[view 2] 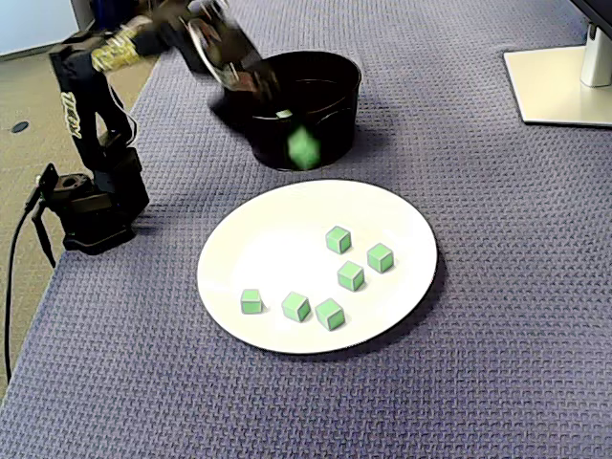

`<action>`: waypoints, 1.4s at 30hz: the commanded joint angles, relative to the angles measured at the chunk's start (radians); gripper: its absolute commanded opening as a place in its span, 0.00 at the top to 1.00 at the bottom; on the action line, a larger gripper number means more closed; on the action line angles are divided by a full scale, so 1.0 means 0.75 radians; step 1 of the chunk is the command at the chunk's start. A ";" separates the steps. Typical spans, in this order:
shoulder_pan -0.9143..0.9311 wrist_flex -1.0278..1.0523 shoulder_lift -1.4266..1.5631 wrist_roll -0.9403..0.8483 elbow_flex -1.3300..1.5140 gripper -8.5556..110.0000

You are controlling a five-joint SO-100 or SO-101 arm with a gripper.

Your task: Pick up the items on the white plate and put them in the black container.

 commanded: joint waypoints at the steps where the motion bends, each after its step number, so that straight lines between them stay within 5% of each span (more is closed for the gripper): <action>1: -0.192 0.057 0.350 0.172 -0.292 0.93; 9: -0.910 -0.014 0.421 0.358 -0.182 0.93; 17: -1.174 -0.286 0.247 0.370 0.413 0.93; 25: -1.215 -0.550 0.020 0.233 0.832 0.93; 28: -1.199 -0.565 0.012 0.247 0.871 0.74; 31: -1.190 -0.560 0.041 0.231 0.871 0.68; 42: -0.931 0.078 0.245 0.112 0.133 0.64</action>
